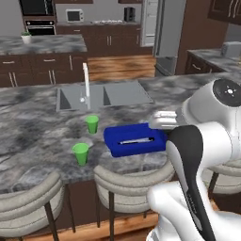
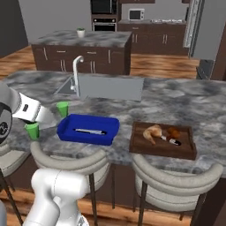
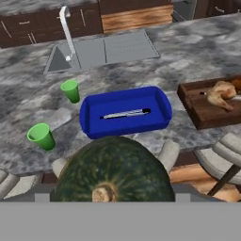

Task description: Gather the broccoli and squash from the fridge and place them on a tray on the dining counter. Then gather the chicken drumsticks from the fridge and place them on the other tray.

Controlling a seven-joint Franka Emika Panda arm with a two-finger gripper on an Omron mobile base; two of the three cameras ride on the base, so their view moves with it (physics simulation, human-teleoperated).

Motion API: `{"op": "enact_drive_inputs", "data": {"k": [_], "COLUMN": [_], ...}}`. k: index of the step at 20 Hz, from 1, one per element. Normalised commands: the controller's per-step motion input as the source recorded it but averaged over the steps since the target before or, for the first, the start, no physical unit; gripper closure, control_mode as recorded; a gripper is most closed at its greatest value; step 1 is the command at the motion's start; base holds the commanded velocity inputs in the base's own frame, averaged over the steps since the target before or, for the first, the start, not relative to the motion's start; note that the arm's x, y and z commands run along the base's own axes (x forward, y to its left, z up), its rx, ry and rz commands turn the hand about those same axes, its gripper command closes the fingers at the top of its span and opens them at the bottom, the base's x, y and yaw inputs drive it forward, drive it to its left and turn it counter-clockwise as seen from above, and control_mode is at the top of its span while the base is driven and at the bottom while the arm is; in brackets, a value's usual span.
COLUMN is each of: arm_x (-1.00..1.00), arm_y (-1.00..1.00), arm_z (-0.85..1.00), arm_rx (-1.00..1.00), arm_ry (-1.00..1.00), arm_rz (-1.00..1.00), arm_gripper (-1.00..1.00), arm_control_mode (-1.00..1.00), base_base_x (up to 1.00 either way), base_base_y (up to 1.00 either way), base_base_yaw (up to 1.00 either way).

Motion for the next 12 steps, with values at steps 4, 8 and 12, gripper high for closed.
{"op": "enact_drive_inputs", "data": {"k": [4,8,12], "arm_x": [0.0,0.22,0.86], "arm_y": [0.0,-0.15,-0.59], "arm_z": [0.0,-0.02,-0.13], "arm_rx": [0.0,0.03,0.08], "arm_ry": [0.0,0.03,0.19], "arm_rz": [0.0,0.05,0.08], "arm_gripper": [1.0,1.0,1.0], "arm_control_mode": [1.0,-1.0,-1.0], "base_base_x": [0.79,0.61,0.0], "base_base_y": [-0.51,-0.35,0.0], "base_base_yaw": [0.28,0.19,0.0]}}
